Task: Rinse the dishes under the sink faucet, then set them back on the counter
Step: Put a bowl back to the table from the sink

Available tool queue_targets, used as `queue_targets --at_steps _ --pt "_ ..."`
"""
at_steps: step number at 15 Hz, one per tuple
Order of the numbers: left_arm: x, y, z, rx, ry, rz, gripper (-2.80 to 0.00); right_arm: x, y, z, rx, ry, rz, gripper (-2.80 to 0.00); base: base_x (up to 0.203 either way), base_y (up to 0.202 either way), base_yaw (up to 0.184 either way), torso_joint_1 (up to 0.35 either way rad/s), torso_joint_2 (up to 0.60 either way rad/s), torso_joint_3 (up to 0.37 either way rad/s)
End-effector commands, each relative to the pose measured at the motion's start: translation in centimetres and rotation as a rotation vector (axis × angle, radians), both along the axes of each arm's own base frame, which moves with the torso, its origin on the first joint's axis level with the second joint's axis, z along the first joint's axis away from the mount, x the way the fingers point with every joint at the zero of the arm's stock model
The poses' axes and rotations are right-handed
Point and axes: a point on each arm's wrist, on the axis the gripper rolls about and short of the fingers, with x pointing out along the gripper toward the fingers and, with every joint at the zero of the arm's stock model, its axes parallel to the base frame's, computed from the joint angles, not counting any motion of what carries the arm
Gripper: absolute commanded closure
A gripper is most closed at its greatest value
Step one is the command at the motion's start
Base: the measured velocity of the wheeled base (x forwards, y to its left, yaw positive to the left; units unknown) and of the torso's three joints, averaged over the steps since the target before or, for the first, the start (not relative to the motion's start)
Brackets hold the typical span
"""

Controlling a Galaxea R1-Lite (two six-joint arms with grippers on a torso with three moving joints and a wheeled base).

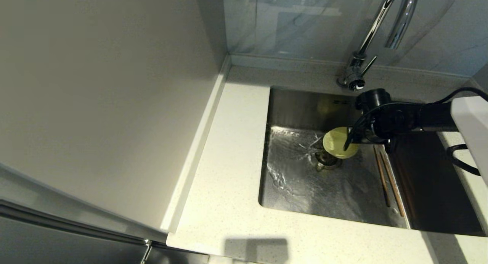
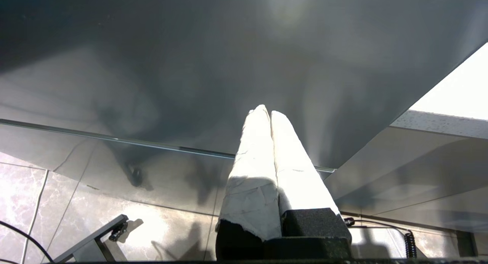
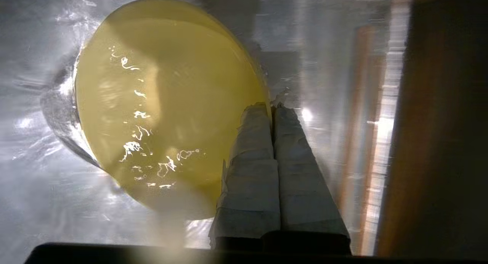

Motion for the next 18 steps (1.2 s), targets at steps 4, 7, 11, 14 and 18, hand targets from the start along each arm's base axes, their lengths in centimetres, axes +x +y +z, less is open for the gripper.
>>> queue_targets --at_steps 4,7,11,14,18 --pt "0.0 0.0 0.0 0.000 -0.004 0.001 0.00 -1.7 -4.3 3.2 -0.062 -0.032 -0.055 0.00 0.000 0.000 0.000 0.000 0.00 0.000" --pt "0.0 0.0 0.0 0.000 -0.004 0.001 0.00 -3.6 -6.0 4.8 -0.111 -0.018 -0.058 0.00 0.000 0.000 0.000 0.000 0.00 0.000" --pt "0.0 0.0 0.0 0.000 -0.004 0.001 0.00 -6.6 -7.1 6.3 -0.132 -0.021 -0.079 0.00 0.000 0.000 0.000 0.000 0.00 0.000" --pt "0.0 0.0 0.0 0.000 -0.004 0.001 0.00 -7.4 -7.4 7.2 -0.210 -0.139 -0.059 0.00 0.000 0.000 0.000 0.000 0.00 0.000" --pt "0.0 0.0 0.0 0.000 -0.004 0.001 0.00 -7.8 -7.8 6.8 -0.390 -0.289 -0.010 0.00 0.000 0.000 0.000 0.000 0.00 0.000"
